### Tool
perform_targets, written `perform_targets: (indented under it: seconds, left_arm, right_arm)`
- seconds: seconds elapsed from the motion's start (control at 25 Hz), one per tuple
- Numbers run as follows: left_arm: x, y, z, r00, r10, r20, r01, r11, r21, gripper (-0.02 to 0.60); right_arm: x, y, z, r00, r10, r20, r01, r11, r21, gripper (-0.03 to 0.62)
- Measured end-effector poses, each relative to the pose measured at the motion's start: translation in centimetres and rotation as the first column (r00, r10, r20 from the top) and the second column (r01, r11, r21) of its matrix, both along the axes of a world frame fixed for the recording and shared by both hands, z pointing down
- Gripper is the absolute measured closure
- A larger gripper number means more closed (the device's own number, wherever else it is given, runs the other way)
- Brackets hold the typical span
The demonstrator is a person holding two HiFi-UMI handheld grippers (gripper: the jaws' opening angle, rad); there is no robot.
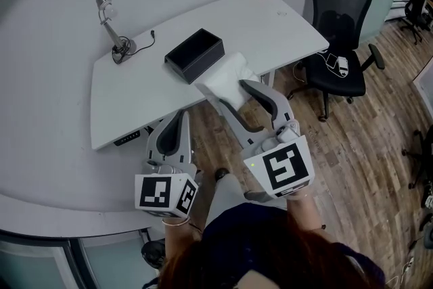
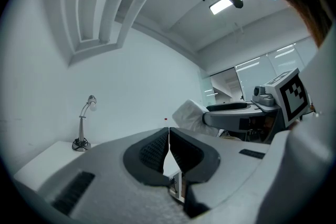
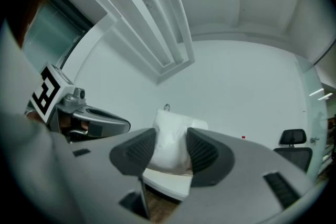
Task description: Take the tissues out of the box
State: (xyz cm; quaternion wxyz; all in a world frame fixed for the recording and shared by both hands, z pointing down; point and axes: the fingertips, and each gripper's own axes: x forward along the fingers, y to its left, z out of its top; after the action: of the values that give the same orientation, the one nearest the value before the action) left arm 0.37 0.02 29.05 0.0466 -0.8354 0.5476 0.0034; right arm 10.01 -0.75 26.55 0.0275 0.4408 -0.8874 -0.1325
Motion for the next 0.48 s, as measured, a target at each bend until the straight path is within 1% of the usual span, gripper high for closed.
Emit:
perform_targets:
  seconds: [0.48]
  left_arm:
    - [-0.9, -1.4, 0.6, 1.000, -0.004, -0.004, 0.004, 1.000, -0.020, 0.555]
  right_arm:
    - [-0.6, -1.4, 0.4, 1.000, 0.003, -0.003, -0.003, 1.000, -0.016, 0.398]
